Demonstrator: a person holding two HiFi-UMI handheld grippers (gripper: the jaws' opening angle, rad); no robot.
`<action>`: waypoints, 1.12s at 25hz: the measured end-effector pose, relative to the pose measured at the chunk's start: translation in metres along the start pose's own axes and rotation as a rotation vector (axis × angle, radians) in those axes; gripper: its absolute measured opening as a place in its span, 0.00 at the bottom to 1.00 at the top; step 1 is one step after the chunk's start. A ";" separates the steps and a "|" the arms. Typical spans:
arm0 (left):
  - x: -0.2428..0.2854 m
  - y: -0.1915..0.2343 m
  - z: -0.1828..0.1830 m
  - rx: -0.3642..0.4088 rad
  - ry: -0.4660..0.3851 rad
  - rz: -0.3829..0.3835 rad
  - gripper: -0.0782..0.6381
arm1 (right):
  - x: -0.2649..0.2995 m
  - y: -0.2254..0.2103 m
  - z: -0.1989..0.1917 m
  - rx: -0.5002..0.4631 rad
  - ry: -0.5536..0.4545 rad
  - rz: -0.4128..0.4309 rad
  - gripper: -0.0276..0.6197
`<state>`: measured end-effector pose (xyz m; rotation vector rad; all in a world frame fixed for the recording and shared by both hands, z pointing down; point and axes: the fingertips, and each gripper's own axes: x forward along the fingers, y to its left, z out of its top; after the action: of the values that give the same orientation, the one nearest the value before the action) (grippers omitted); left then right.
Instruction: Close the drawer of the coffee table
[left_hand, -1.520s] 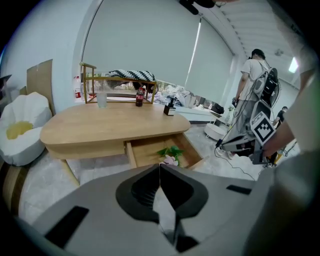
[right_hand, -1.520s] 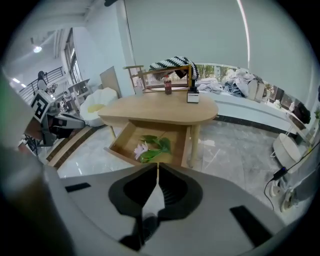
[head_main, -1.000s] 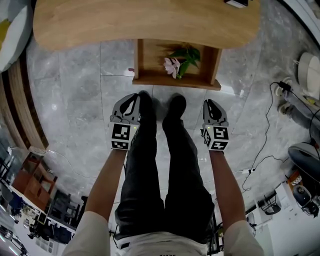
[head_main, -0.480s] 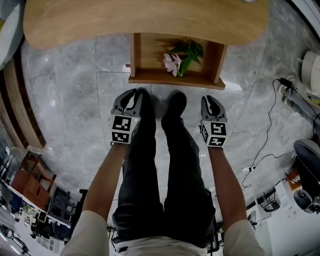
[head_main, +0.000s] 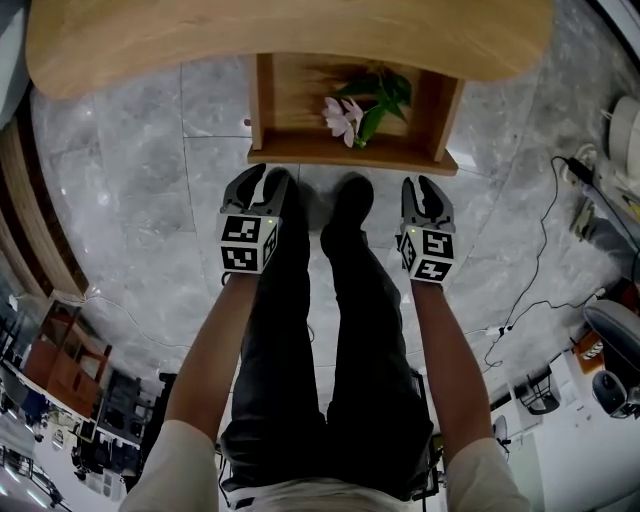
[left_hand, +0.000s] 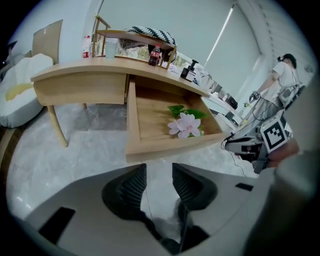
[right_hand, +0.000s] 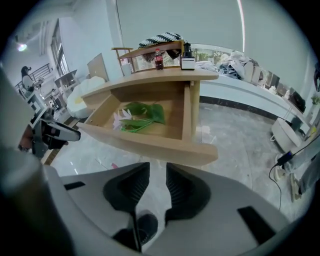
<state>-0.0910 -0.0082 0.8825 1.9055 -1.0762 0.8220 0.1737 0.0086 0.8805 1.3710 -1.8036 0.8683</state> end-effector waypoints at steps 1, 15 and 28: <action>0.002 0.001 0.001 -0.010 -0.001 0.003 0.35 | 0.003 -0.002 -0.001 -0.001 0.002 -0.008 0.23; 0.017 0.012 0.008 -0.004 -0.028 0.043 0.37 | 0.025 -0.016 0.006 0.054 -0.038 -0.044 0.25; 0.016 0.012 0.009 0.005 -0.057 0.051 0.36 | 0.024 -0.017 0.009 0.085 -0.011 -0.054 0.25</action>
<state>-0.0935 -0.0257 0.8946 1.9228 -1.1629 0.8035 0.1844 -0.0144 0.8973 1.4737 -1.7473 0.9190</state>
